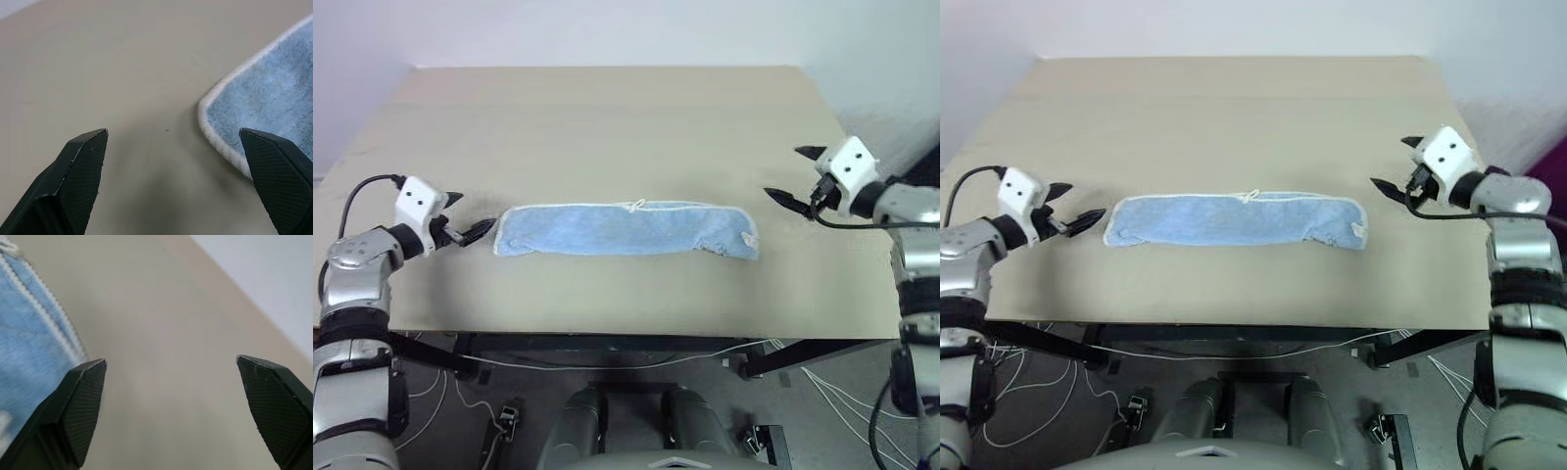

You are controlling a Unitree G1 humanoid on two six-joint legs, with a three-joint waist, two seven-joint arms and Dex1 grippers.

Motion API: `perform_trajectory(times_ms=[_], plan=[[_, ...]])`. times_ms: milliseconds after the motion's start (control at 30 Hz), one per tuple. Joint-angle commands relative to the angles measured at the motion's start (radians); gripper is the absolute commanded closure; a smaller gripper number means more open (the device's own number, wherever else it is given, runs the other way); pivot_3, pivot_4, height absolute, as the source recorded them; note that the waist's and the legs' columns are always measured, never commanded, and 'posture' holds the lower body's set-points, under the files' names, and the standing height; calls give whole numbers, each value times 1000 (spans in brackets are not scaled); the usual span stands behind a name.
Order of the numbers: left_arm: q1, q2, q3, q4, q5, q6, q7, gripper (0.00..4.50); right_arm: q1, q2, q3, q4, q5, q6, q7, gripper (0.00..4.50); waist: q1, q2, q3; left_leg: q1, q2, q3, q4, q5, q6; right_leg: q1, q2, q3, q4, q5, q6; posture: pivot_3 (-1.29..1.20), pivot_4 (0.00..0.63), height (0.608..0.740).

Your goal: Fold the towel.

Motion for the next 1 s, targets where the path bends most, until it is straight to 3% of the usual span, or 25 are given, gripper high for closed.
perform_trajectory(times_ms=[33, 233, 400, 533, 700, 1000], plan=[[37, 23, 50, -112, -44, 17, 13, 0, 126, 44, -155, -345, 293, 422, -92, 23, 0, 0, 0, 0, 0, 0, 0, 0, 0, 0, 0, 0, 0, 0, 0, 0, 150, 740], [138, -17, 29, -373, -177, 124, -112, 0, 249, 212, -349, -598, 761, 960, -395, 23, 0, 0, -1, 0, 0, 0, -1, 0, 0, 0, -1, 1, 0, 0, 0, 0, 150, 740], [220, -54, -14, -542, -244, 227, -171, 0, 312, 361, -441, -655, 1132, 1137, -736, 23, 1, 0, -1, 0, 0, -1, -1, 0, 0, 1, -2, 1, -1, 0, 0, 0, 150, 740], [252, -83, -36, -618, -252, 256, -159, 0, 407, 421, -403, -658, 1391, 1095, -1016, 23, 1, 0, -1, 0, 0, -1, -1, 0, 0, 1, -2, 1, -1, 0, 0, 0, 150, 740], [271, -110, -51, -688, -263, 294, -152, 0, 437, 437, -315, -639, 1573, 979, -1257, 23, -5, 0, -1, 1, 0, 0, -1, 0, 0, 1, -1, 1, -1, 0, 0, 0, 150, 740], [273, -128, -50, -716, -268, 316, -136, 0, 387, 442, -227, -556, 1627, 804, -1428, 23, -5, 0, -1, 1, 1, 1, -1, 0, 0, 2, 1, 1, -1, 0, 0, 0, 150, 740]])
